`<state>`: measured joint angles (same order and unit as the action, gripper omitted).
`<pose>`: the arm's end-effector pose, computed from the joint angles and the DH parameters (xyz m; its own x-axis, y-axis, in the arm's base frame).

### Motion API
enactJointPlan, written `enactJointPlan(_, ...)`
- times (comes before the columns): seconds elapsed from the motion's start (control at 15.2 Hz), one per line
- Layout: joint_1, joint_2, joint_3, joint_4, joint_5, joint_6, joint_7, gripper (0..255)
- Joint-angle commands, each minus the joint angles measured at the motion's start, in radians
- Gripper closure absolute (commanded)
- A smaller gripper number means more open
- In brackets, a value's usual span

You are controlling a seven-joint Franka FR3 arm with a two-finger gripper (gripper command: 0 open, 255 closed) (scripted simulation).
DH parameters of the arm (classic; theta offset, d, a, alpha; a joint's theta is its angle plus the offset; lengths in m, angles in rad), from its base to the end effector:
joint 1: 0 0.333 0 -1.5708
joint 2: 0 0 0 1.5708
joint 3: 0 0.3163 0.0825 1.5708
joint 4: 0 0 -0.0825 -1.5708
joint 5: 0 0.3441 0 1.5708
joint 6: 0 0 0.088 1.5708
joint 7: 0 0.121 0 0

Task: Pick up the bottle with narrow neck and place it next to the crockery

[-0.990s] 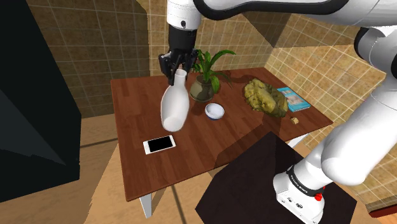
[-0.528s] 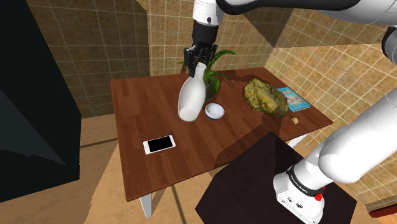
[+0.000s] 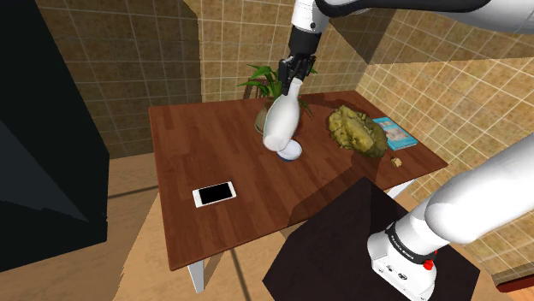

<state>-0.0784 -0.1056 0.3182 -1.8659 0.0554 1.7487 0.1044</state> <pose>0.4731 0.1280 0.5477 0.9922 0.1231 -0.0189 0.1227 -0.9923 -0.0195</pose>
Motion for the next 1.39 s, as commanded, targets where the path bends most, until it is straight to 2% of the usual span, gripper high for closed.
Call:
enactJointPlan(0.0, -0.022, -0.019, -0.029, -0.017, 0.002, -0.003, -0.053, 255)
enactJointPlan(0.66, -0.127, -0.019, -0.167, -0.019, -0.02, -0.009, -0.292, 255)
enactJointPlan(1.32, -0.233, 0.08, -0.291, 0.094, -0.044, -0.028, -0.515, 255)
